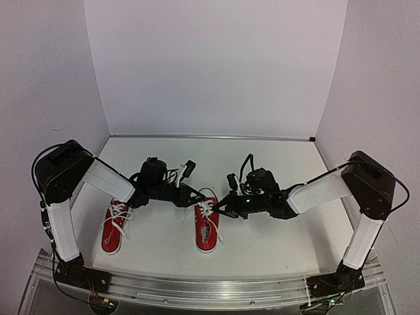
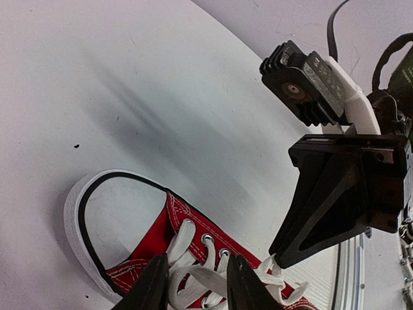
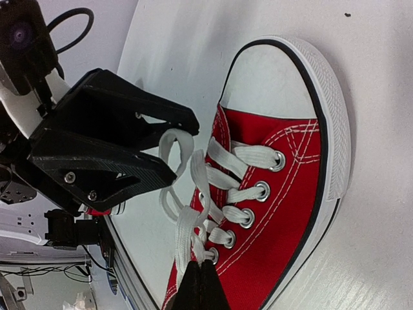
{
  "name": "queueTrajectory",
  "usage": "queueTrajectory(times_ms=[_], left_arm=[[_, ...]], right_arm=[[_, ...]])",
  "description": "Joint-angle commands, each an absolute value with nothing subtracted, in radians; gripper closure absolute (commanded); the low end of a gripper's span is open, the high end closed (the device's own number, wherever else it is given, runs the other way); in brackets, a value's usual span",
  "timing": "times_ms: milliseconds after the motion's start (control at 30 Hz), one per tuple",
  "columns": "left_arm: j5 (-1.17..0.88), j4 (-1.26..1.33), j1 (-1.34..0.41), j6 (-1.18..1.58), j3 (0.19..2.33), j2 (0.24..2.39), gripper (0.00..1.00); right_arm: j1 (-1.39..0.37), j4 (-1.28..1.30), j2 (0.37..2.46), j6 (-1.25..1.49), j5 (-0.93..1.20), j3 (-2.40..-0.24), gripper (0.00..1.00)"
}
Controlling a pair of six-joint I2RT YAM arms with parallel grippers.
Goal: Tie the shoes
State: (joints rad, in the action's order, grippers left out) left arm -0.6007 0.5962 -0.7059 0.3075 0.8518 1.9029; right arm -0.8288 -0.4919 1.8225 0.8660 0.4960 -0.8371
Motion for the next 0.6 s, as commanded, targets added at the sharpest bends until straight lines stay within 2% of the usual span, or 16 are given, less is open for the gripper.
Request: queueTrajectory(times_ms=[0, 100, 167, 567], left_arm=[[-0.655, 0.643, -0.706, 0.317, 0.886, 1.911, 0.78], [-0.660, 0.644, -0.706, 0.311, 0.868, 1.890, 0.94], [-0.645, 0.634, -0.706, 0.302, 0.851, 1.864, 1.00], [-0.547, 0.486, -0.686, 0.247, 0.814, 1.760, 1.00]], right_arm=[[-0.825, -0.493, 1.788, 0.856, 0.484, -0.842, 1.00], [-0.825, -0.489, 1.785, 0.854, 0.481, -0.841, 1.00], [-0.825, -0.485, 1.780, 0.854, 0.476, -0.836, 1.00], [-0.824, -0.442, 1.717, 0.851, 0.403, -0.753, 1.00]])
